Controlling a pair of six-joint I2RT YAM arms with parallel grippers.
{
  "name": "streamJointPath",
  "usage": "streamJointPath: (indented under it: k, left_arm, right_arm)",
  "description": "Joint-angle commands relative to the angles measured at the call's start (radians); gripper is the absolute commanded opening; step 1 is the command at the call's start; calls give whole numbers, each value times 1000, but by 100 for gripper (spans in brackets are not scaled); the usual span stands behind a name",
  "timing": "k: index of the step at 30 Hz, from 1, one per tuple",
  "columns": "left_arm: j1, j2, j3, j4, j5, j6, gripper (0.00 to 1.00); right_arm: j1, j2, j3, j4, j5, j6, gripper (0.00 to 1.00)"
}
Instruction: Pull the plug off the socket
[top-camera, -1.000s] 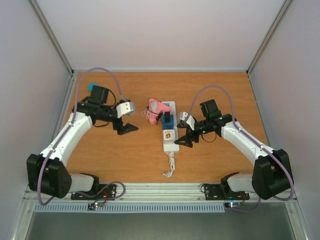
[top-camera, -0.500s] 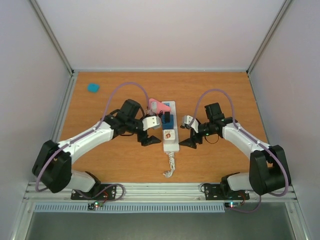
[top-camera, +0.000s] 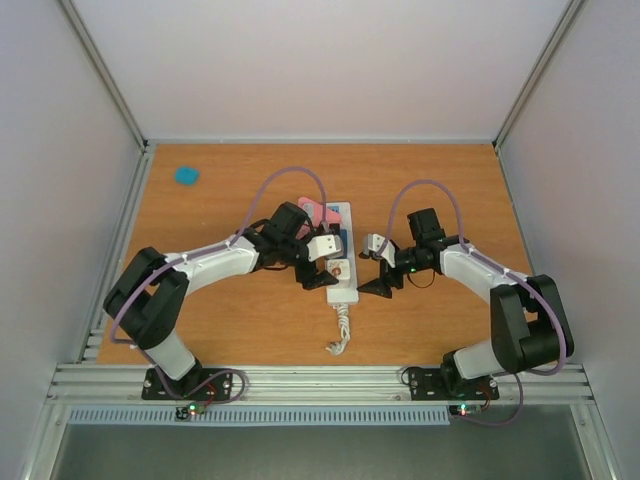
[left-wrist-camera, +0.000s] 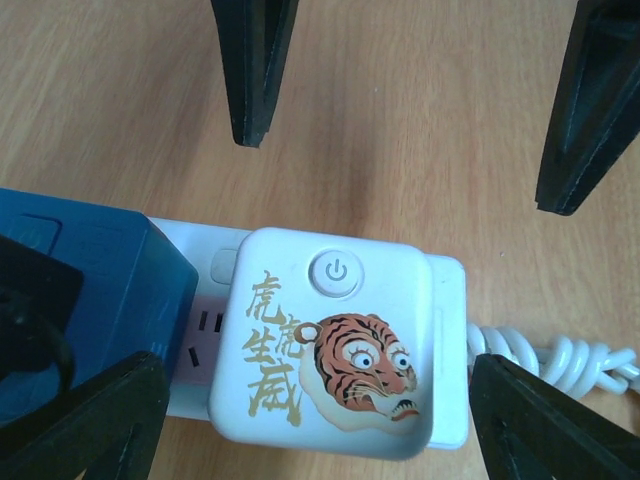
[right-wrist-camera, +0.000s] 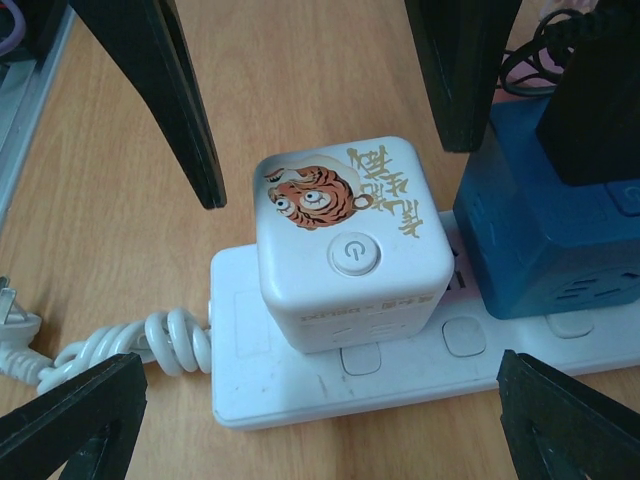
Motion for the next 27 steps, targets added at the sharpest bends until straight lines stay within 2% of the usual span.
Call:
streamJointPath:
  k: [1,10,14,18,27]
  left_arm:
    - [-10,47,42,67,0,41,82]
    - [-24,91,37,109,1,57,66]
    - [-24,78,24,123,-13,58,50]
    - [-22,49,1,101,-47,76,40]
    - [24,-63,-95,29,25,128,34]
  right_arm:
    - [-3,29,-10,57,-39,0,97]
    - [-3,44,-34,103,-35,1,95]
    - [0,58,-28,130,-39,16,93]
    - [20,56,-17,174,-59,93,91]
    - [96,65,-45,240,-38,100,86]
